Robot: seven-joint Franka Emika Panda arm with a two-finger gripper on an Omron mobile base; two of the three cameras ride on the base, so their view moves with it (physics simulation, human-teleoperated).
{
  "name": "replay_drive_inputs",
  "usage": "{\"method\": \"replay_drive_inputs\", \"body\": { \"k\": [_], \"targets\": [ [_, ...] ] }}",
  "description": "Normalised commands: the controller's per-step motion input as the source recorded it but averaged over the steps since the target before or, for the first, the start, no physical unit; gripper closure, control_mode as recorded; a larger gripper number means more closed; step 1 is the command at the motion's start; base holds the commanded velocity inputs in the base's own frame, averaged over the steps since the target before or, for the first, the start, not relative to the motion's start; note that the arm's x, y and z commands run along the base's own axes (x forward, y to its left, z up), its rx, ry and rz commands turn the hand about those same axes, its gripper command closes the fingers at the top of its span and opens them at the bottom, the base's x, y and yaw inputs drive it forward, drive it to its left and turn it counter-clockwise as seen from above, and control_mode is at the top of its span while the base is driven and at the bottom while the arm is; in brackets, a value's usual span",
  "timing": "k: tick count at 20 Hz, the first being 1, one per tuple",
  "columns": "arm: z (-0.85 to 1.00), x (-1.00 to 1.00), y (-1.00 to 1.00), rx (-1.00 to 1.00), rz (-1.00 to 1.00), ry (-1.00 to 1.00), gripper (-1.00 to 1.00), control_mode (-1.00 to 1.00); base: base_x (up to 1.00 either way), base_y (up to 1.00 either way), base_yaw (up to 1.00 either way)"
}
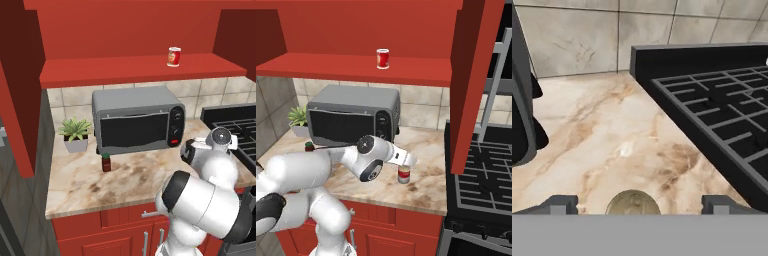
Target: Restock the canned food cabinet by taking the new fresh canned food from the counter and placing it in the cabinet. Then, take the old canned food from the cabinet and place it on the counter.
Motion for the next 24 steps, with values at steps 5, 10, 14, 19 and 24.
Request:
{"method": "replay_drive_inputs", "body": {
  "k": [5, 10, 14, 19, 24],
  "targets": [
    [1.0, -0.95, 0.0, 0.0, 0.0, -0.01, -1.0, -1.0, 0.0, 0.0, 0.0],
    [1.0, -1.0, 0.09, 0.0, 0.0, -0.1, -1.0, -1.0, 0.0, 0.0, 0.0],
    [1.0, -1.0, 0.38, -0.02, 0.0, -0.04, -1.0, -1.0, 0.0, 0.0, 0.0],
    [1.0, -1.0, 0.79, -0.12, 0.03, -0.03, -1.0, -1.0, 0.0, 0.0, 0.0],
    [1.0, -0.78, 0.7, -0.21, 0.05, -0.19, -1.0, -1.0, 0.0, 0.0, 0.0]
  ]
}}
